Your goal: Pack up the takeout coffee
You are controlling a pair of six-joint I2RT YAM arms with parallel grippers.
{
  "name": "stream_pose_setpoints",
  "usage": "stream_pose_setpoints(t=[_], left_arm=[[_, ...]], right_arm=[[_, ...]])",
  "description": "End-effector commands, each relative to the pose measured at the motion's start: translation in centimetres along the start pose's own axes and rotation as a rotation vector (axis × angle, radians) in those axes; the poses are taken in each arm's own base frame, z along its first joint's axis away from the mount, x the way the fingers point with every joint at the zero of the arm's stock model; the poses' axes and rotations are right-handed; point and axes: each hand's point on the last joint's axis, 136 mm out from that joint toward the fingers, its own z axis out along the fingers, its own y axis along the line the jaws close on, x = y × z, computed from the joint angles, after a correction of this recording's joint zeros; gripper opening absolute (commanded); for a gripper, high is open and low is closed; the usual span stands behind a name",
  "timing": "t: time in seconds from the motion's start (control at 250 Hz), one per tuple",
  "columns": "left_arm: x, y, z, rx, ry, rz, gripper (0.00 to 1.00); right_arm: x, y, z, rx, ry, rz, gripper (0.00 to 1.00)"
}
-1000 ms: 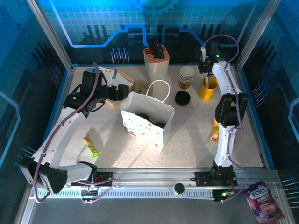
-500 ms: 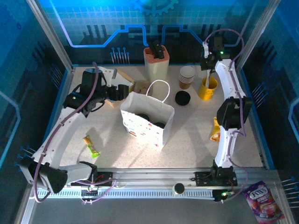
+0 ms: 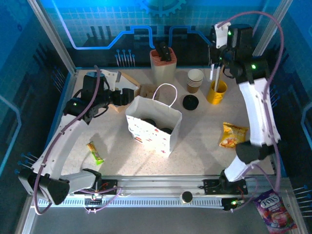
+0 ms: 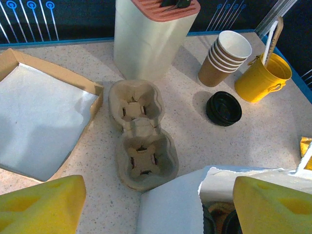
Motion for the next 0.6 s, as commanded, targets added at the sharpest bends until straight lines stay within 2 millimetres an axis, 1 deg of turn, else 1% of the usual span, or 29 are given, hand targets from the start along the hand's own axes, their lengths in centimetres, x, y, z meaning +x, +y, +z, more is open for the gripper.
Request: stream_pose_setpoints(t=[0.0, 0.08, 0.184, 0.24, 0.312, 0.392, 0.479, 0.547, 0.599], left_arm=[[-0.3, 0.0, -0.3, 0.016, -0.024, -0.019, 0.8], [-0.1, 0.2, -0.1, 0.01, -0.017, -0.026, 0.8], [-0.1, 0.4, 0.1, 0.006, -0.013, -0.04, 0.8], [0.0, 0.6, 0.4, 0.003, -0.009, -0.045, 0.8], [0.1, 0.9, 0.6, -0.002, -0.004, -0.052, 0.8], [0.1, 1.2, 0.8, -0.007, -0.001, -0.058, 0.8], [0.1, 1.4, 0.8, -0.011, -0.001, -0.065, 0.8], [0.2, 1.6, 0.8, -0.015, -0.001, -0.065, 0.8], [0.2, 1.6, 0.8, -0.015, -0.003, -0.062, 0.8]], right_arm=[[-1.1, 4.0, -6.0, -0.107, -0.066, -0.047, 0.12], [-0.9, 6.7, -9.2, -0.193, -0.065, -0.08, 0.12], [-0.4, 9.5, -12.7, -0.314, -0.062, -0.115, 0.12], [-0.1, 11.0, -14.1, -0.383, -0.06, -0.128, 0.12], [0.2, 13.0, -15.3, -0.488, -0.057, -0.128, 0.11], [0.5, 15.9, -15.7, -0.61, -0.045, -0.129, 0.11], [1.3, 19.1, -15.1, -0.706, -0.012, -0.159, 0.11], [2.4, 21.2, -13.9, -0.745, 0.039, -0.192, 0.11], [3.4, 22.3, -12.7, -0.756, 0.085, -0.21, 0.11]])
